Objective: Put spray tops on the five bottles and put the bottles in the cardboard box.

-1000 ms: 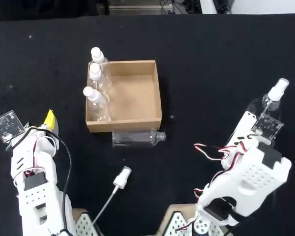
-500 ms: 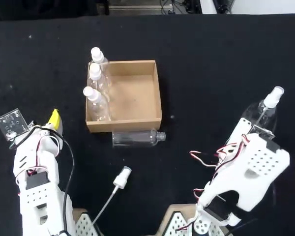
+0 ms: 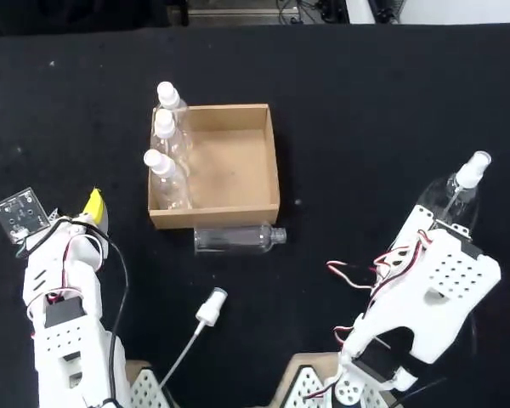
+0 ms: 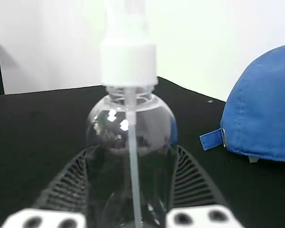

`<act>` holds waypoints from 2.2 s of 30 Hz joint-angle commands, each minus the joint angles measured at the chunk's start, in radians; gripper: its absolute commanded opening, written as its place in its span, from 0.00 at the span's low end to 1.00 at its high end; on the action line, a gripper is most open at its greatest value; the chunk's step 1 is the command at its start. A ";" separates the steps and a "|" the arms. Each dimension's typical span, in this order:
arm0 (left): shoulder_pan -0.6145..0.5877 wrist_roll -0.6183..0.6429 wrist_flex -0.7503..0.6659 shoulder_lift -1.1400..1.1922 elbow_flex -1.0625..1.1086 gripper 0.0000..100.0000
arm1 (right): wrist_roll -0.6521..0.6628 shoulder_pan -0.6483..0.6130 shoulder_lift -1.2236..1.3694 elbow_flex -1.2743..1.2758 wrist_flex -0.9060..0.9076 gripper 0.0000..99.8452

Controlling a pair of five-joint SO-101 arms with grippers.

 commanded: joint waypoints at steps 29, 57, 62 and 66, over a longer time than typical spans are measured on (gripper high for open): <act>0.018 -0.011 -0.023 -0.006 -0.007 0.25 | 0.080 -0.058 -0.051 0.042 -0.018 0.34; 0.019 -0.011 -0.023 -0.006 -0.007 0.25 | 0.083 -0.048 -0.585 0.404 -0.012 0.34; 0.019 -0.011 -0.023 -0.006 -0.007 0.25 | 0.078 0.003 -0.731 0.415 0.160 0.34; 0.019 -0.011 -0.023 -0.006 -0.007 0.25 | 0.075 0.052 -0.868 0.337 0.493 0.34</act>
